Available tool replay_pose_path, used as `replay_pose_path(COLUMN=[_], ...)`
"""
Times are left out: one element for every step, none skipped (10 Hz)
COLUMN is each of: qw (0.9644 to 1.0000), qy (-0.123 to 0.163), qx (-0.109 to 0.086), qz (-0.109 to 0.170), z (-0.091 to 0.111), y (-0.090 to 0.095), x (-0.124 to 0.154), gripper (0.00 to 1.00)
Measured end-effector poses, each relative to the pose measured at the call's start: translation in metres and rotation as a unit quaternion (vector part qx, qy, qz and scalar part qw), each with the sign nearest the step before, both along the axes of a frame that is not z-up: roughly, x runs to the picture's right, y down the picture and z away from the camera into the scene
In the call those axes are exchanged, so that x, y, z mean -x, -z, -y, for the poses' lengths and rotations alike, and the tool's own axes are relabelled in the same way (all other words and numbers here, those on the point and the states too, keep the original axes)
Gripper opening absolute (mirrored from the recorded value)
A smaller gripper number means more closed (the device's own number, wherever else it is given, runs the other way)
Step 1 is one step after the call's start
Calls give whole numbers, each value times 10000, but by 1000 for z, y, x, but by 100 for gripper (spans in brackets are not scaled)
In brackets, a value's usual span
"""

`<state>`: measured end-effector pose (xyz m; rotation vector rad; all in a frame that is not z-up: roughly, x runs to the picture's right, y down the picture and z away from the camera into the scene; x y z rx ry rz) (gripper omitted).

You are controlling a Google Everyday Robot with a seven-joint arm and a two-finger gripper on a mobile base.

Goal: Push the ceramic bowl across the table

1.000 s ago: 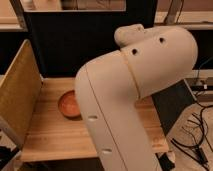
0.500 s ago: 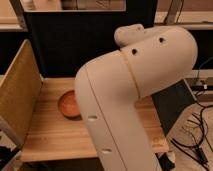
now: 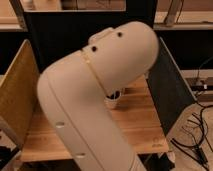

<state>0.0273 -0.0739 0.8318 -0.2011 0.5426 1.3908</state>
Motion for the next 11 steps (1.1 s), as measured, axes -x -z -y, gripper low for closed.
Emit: replay_pose_path(qw=[9994, 9983, 9977, 9973, 9973, 9968, 9963, 9960, 9959, 9959, 9960], qy=[318, 516, 575, 529, 293, 52, -103, -176, -187, -174, -164], qx=[133, 260, 334, 476, 636, 753, 818, 845, 842, 843, 843], qz=[49, 94, 137, 172, 228, 268, 259, 247, 262, 273, 258], z=[-17, -32, -42, -57, -71, -82, -89, -91, -92, -92, -91], y=[-6, -12, -18, -26, -35, -42, -47, -50, -50, -50, -49], x=[29, 51, 63, 73, 78, 77, 72, 68, 70, 72, 70], gripper=[0, 0, 0, 0, 0, 0, 0, 0, 0, 0, 0])
